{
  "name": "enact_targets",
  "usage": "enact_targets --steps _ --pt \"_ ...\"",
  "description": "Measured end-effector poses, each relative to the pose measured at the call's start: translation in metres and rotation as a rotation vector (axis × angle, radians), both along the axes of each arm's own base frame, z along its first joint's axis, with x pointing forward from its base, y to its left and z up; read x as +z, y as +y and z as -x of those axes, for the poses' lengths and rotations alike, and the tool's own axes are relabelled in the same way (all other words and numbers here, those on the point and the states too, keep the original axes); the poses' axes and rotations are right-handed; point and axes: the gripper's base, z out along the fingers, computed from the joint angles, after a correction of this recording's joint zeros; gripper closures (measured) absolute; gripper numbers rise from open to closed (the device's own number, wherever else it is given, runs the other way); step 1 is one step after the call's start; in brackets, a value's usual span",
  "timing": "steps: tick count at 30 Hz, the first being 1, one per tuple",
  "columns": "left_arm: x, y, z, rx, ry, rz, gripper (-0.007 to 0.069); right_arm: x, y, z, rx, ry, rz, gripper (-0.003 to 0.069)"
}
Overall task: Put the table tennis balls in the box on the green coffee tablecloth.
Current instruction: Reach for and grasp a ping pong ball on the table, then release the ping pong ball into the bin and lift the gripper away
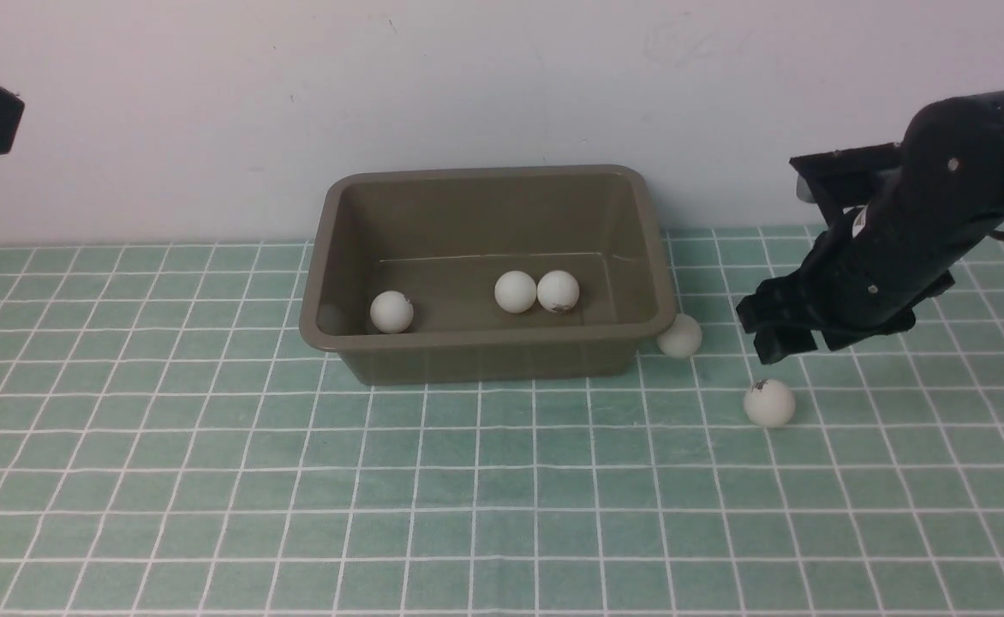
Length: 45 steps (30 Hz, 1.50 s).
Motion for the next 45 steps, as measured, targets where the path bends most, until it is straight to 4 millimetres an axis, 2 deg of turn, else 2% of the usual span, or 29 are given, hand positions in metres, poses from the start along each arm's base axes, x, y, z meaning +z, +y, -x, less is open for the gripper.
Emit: enact_targets --steps 2,5,21,26,30,33,36,38,39,40,42,43,45 --pt "0.0 -0.001 0.0 -0.005 -0.001 0.009 0.0629 -0.006 0.0 -0.002 0.002 0.007 0.006 0.0144" --pt "0.001 -0.002 0.0 -0.013 -0.003 0.02 0.0629 -0.015 0.0 -0.005 0.005 0.024 0.018 0.013" --pt "0.001 -0.002 0.0 -0.016 -0.005 0.018 0.0629 -0.066 0.003 -0.019 0.013 0.082 0.041 0.0126" --pt "0.001 -0.002 0.0 -0.016 -0.005 0.018 0.0629 -0.069 0.004 -0.021 0.013 0.078 0.041 0.0199" --pt "0.001 -0.002 0.0 -0.016 -0.005 0.018 0.0629 -0.069 0.004 -0.021 0.013 0.075 0.04 0.0304" --pt "0.001 -0.002 0.001 -0.014 -0.008 0.016 0.0629 -0.069 0.004 -0.021 0.013 0.073 0.04 0.03" --pt "0.002 -0.001 0.005 -0.008 -0.017 0.003 0.0629 -0.064 0.004 -0.024 0.018 0.071 0.045 0.03" --pt "0.004 0.0 0.009 0.0 -0.028 -0.012 0.0629 -0.051 0.005 -0.03 0.03 0.074 0.052 0.03" --pt "0.004 0.0 0.009 0.0 -0.03 -0.012 0.0629 -0.051 0.005 -0.03 0.031 0.074 0.053 0.03" --pt "0.005 0.0 0.012 0.003 -0.037 -0.019 0.0629 -0.034 0.008 -0.038 0.047 0.054 0.045 0.03" --pt "0.006 0.001 0.014 0.008 -0.044 -0.027 0.0629 -0.013 0.013 -0.047 0.062 0.016 0.013 0.03" --pt "0.007 0.001 0.016 0.009 -0.049 -0.029 0.0629 0.008 0.018 -0.055 0.072 -0.031 -0.034 0.03" --pt "0.008 0.001 0.019 0.01 -0.055 -0.032 0.0629 0.029 0.027 -0.061 0.102 -0.079 -0.105 0.03"
